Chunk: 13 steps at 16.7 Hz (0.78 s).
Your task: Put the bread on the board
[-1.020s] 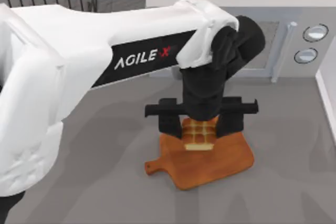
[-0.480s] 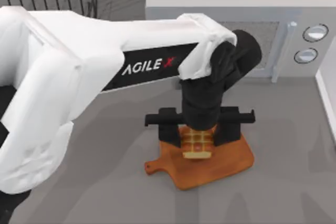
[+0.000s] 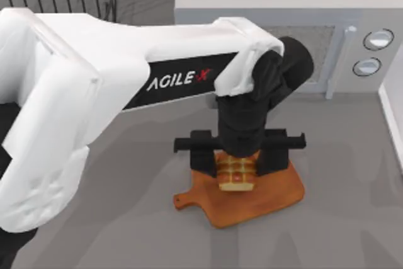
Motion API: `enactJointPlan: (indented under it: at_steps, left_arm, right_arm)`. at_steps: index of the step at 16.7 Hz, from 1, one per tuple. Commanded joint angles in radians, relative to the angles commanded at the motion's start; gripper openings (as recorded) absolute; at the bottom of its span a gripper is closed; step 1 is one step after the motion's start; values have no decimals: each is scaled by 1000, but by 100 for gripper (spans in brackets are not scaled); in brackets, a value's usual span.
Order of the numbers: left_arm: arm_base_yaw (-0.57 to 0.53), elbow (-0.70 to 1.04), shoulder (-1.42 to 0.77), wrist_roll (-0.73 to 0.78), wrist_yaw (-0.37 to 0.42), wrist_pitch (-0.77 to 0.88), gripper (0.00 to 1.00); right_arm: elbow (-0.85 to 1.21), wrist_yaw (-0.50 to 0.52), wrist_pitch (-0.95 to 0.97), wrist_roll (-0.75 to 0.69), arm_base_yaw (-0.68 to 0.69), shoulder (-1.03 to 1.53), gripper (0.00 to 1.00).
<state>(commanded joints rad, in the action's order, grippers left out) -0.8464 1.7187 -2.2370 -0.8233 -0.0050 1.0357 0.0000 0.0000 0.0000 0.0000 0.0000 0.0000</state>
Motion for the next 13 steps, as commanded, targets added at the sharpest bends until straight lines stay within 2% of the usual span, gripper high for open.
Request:
enactJointPlan:
  at_steps: [7,13]
  left_arm:
    - [0,0,0,0,0,0,98]
    - [0,0,0,0,0,0,100]
  right_arm:
    - [0,0,0,0,0,0,100]
    - [0,0,0,0,0,0,100]
